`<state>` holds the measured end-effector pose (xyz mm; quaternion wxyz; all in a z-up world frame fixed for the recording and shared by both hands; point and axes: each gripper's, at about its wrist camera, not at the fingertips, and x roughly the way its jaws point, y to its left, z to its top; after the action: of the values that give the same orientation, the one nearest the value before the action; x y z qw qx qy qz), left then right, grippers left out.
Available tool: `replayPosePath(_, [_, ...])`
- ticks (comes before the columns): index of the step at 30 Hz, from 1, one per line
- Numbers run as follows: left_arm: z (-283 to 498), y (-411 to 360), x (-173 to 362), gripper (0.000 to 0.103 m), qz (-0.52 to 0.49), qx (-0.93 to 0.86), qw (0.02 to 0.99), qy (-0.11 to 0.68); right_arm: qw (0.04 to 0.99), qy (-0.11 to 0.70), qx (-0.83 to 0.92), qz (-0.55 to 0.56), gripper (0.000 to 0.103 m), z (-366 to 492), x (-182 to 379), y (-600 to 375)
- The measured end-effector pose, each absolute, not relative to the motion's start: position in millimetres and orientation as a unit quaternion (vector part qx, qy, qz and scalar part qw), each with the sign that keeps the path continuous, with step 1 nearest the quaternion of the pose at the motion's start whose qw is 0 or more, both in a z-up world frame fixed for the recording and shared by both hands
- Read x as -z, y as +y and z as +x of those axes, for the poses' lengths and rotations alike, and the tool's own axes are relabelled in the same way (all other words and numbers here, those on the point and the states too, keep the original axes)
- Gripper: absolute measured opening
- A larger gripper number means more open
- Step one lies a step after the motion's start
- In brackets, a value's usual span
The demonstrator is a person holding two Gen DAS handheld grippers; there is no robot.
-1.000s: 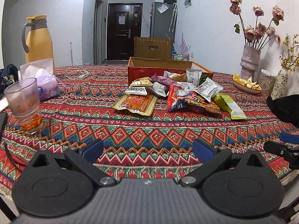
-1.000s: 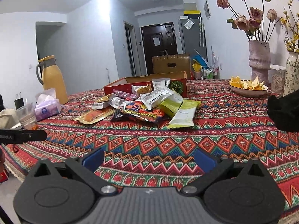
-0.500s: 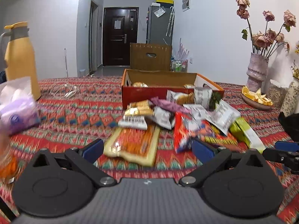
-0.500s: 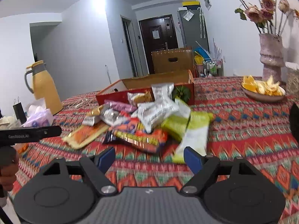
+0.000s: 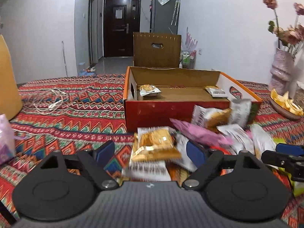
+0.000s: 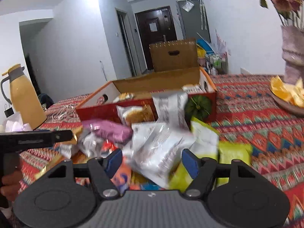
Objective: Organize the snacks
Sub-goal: 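Grasp the gold cracker bag with the left gripper while the right grasps a white packet, then carry both held packets over the cardboard box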
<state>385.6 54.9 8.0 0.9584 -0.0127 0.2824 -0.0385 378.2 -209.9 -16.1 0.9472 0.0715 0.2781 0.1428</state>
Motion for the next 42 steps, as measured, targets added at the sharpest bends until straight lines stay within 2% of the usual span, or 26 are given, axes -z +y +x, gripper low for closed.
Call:
replayPosePath(2, [401.0,59.4,-2.2,0.083,-0.029,0.047,0.954,0.294,0.949,0.272,-0.146,0.064,0.067,389.5,15.2,-201.6])
replayPosePath(4, [413.2,64.7,6.6,0.074,-0.051,0.047,0.948,0.309,0.949,0.273,-0.148,0.052,0.061,395.4,16.8,-195.3])
replayPosePath(6, [415.4,69.2,13.0,0.059,-0.067,0.044,0.945,0.317,0.951,0.274,-0.139,0.033,0.059,396.6,22.2,-190.9])
replayPosePath(14, [404.5,74.7,7.1,0.056,-0.077,0.057,0.950,0.298,0.948,0.285,-0.128,0.062,0.059,385.6,33.9,-213.0])
replayPosePath(22, [355.8,80.5,-32.0,0.056,-0.085,0.023,0.961,0.262,0.939,0.312,-0.124,0.074,0.059,381.7,34.5,-221.0])
replayPosePath(25, [323.5,79.4,-47.2,0.056,-0.089,0.017,0.965,0.246,0.939,0.309,-0.119,0.090,0.062,371.4,31.8,-227.2])
replayPosePath(27, [303.6,76.1,-51.9,0.057,-0.085,0.016,0.966,0.243,0.939,0.310,-0.118,0.092,0.068,362.8,30.5,-230.3])
replayPosePath(30, [275.1,67.9,-50.5,0.057,-0.081,0.018,0.966,0.245,0.937,0.320,-0.110,0.088,0.069,353.7,34.9,-233.8])
replayPosePath(32, [261.6,63.4,-44.4,0.057,-0.086,0.023,0.963,0.254,0.931,0.332,-0.114,0.101,0.066,351.4,40.7,-237.8])
replayPosePath(35, [248.2,52.8,-33.9,0.057,-0.085,0.027,0.956,0.279,0.926,0.330,-0.129,0.128,0.045,344.9,40.0,-244.9])
replayPosePath(39, [228.6,41.9,-28.3,0.057,-0.085,0.035,0.954,0.287,0.931,0.316,-0.131,0.129,0.040,327.1,33.9,-250.5])
replayPosePath(42, [215.8,35.6,-26.0,0.057,-0.083,0.035,0.952,0.294,0.939,0.300,-0.124,0.113,0.040,300.1,25.8,-253.1])
